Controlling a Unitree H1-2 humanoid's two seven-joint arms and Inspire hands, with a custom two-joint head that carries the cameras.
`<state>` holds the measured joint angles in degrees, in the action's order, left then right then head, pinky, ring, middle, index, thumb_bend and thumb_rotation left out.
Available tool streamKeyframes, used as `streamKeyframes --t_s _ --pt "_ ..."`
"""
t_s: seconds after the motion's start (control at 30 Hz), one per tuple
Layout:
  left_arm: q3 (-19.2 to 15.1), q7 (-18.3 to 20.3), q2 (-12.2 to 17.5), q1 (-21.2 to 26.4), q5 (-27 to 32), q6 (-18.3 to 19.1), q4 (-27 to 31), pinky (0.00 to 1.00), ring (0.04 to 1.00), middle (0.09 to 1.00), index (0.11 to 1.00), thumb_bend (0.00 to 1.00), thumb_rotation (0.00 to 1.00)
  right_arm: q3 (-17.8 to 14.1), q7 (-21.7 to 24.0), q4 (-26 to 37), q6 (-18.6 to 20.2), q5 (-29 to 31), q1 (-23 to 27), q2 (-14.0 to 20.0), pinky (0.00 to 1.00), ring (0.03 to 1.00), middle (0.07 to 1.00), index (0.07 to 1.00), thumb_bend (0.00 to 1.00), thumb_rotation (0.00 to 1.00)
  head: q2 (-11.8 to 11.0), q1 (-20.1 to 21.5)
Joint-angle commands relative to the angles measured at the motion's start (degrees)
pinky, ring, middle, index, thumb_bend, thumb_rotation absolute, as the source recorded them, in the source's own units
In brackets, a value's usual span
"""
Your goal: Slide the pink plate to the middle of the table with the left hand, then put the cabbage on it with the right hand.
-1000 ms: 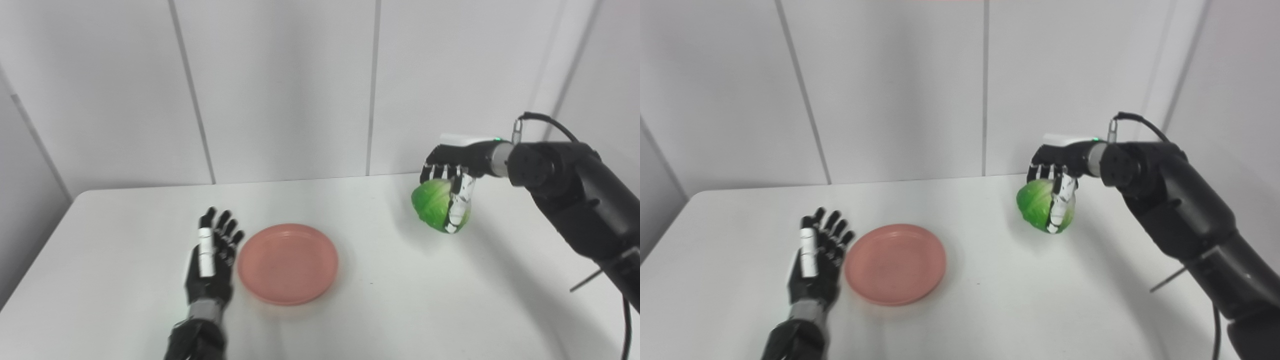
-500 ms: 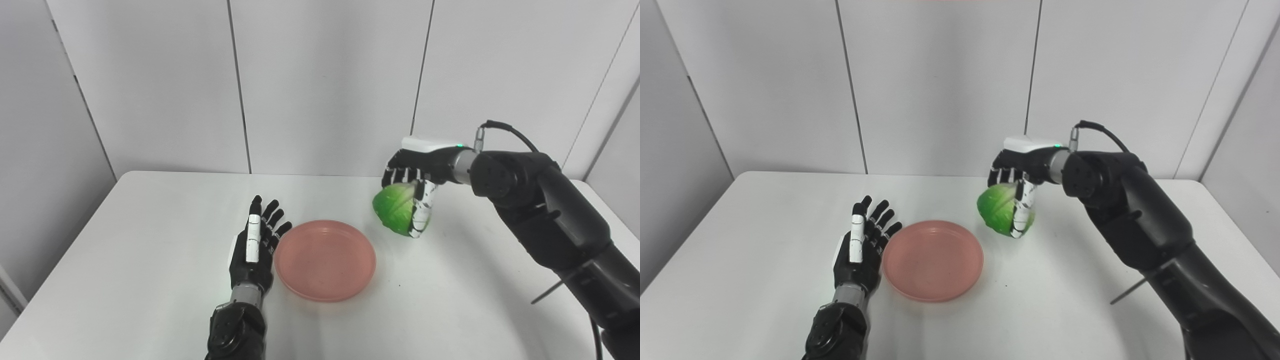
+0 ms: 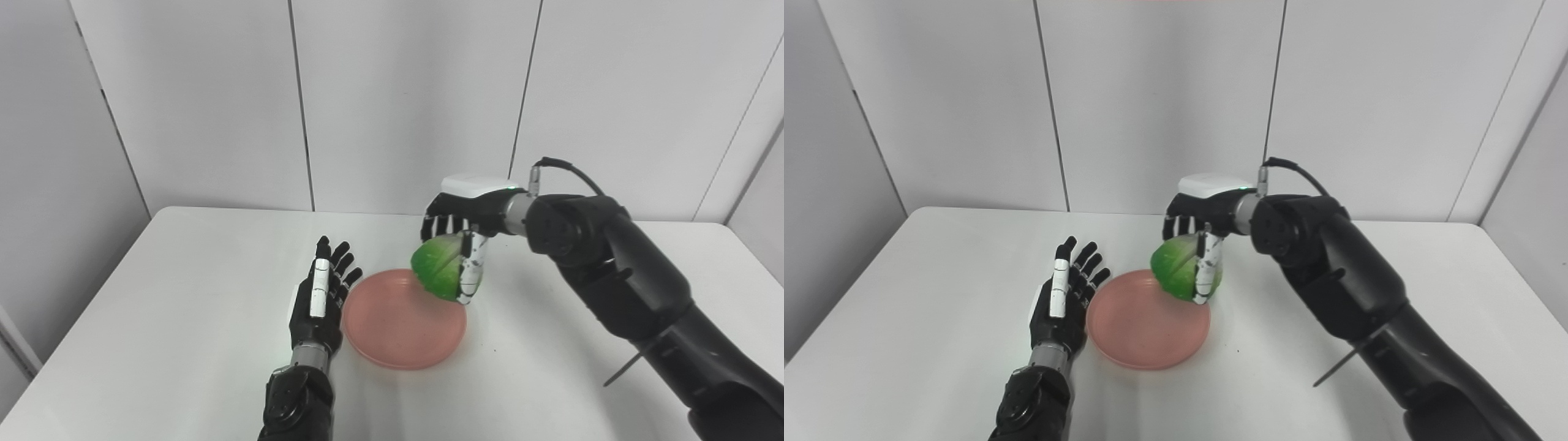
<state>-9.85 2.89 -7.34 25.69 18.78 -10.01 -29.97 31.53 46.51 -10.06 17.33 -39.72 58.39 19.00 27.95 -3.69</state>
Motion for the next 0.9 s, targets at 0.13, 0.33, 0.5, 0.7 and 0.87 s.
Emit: streamKeyframes --t_s 0.13,0.33,0.5,0.7,0.87 --pt "-0.4 0.3 -1.3 -1.5 0.4 -1.6 -4.8 0.83 0.922 0.908 0.969 0.93 0.77 0.5 -3.8 -3.1 -2.0 -1.5 3.2 -3.2 0.34 0.422 0.511 0.601 0.74 0.02 0.2 -1.0" --pt "-0.2 0.4 -1.1 -1.4 0.0 -1.7 -4.7 0.81 0.921 0.920 0.978 0.93 0.77 1.8 -7.7 -7.2 -3.1 -3.0 2.8 -6.9 0.29 0.378 0.480 0.612 0.58 0.00 0.1 -1.3" --pt "-0.3 -0.2 -1.2 -1.9 0.0 -1.3 -3.5 0.80 0.909 0.913 0.963 0.93 0.78 1.9 -10.2 -11.8 -4.8 -1.8 2.1 -8.6 0.33 0.421 0.483 0.612 0.57 0.00 0.4 -1.3" --pt "-0.2 0.2 -1.6 -2.3 0.5 -0.7 -2.6 0.82 0.915 0.918 0.968 0.92 0.77 1.9 -15.3 -16.5 -8.1 -1.8 0.7 -9.2 0.32 0.410 0.482 0.603 0.57 0.00 0.9 -1.3" --pt "-0.2 -0.4 -1.7 -2.1 -0.1 -0.9 -3.4 0.81 0.910 0.905 0.967 0.91 0.77 2.1 -21.4 -20.5 -10.6 -2.8 -0.1 -9.7 0.33 0.425 0.484 0.613 0.57 0.00 1.2 -1.3"
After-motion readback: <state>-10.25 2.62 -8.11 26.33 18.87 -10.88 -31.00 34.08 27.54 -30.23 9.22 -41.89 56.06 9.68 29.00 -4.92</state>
